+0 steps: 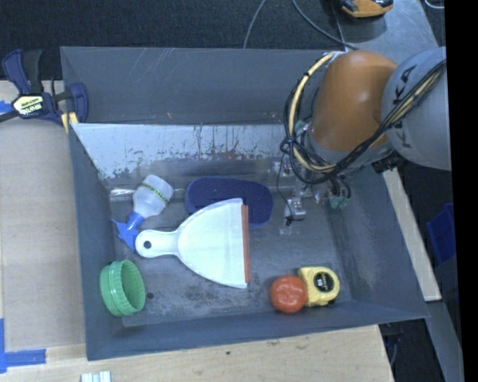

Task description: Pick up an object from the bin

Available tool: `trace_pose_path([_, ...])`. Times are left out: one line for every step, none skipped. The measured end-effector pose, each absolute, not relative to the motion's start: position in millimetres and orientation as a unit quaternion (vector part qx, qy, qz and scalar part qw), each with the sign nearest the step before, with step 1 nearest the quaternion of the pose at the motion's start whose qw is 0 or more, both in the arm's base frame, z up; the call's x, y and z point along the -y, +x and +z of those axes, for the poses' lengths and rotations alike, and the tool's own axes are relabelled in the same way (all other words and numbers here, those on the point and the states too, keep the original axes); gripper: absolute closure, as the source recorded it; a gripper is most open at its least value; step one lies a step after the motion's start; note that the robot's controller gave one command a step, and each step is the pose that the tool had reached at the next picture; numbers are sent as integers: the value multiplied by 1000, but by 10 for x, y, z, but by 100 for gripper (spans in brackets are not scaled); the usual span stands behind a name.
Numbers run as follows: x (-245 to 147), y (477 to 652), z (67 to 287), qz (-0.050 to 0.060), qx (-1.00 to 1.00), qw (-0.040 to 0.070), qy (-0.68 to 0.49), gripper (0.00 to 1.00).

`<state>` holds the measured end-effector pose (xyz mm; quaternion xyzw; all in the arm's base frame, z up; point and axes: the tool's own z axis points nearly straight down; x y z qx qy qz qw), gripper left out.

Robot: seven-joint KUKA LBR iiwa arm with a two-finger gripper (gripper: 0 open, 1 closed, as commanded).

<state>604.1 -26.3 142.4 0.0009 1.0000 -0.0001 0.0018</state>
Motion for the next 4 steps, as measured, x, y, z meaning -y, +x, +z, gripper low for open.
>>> trace_pose_path([-73, 6271, 669, 0, -1000, 0, -6, 0])
trace_pose_path([-933, 6087, 712, 0, -999, 2, -42, 0])
trace_pose_path([-1651, 6286, 1147, 2, -999, 6, -43, 0])
trace_pose_path([-1606, 6274, 1116, 0, -999, 3, -40, 0])
